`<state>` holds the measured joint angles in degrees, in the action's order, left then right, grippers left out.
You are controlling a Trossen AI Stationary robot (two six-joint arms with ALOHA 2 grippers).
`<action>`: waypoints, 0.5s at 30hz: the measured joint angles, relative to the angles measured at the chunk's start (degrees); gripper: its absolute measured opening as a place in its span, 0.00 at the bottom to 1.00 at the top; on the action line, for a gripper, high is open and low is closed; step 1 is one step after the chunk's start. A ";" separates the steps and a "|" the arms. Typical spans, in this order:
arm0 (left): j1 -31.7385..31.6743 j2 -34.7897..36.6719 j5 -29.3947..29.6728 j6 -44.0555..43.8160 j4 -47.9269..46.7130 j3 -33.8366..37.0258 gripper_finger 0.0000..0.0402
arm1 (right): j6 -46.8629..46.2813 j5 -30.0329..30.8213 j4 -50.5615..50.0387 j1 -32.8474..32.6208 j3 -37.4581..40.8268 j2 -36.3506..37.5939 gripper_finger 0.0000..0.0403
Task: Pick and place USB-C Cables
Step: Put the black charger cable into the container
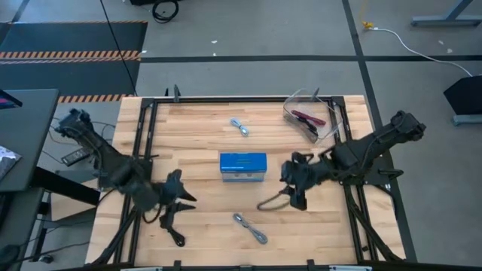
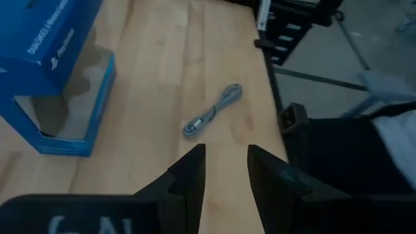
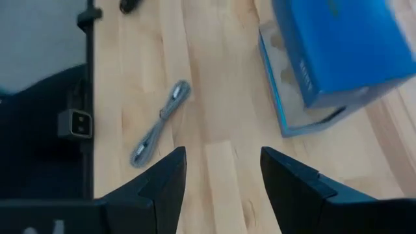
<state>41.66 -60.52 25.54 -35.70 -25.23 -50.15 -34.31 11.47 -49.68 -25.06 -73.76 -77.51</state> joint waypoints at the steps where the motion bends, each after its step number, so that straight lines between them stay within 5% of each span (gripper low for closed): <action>1: 1.45 -1.10 2.64 -0.26 0.22 0.00 0.30 | -0.82 1.38 -0.41 -1.10 -0.02 -0.37 0.50; 5: 5.40 -5.24 9.05 -3.04 1.30 0.00 0.30 | -4.73 4.72 -1.01 -4.80 0.00 -1.23 0.50; 15: 10.11 -12.29 9.78 -11.63 1.07 0.00 0.30 | -11.41 8.47 -0.45 -11.33 0.00 -3.93 0.50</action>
<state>51.77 -72.81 35.32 -47.33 -24.16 -50.15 -45.72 19.94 -50.13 -36.39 -73.76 -81.44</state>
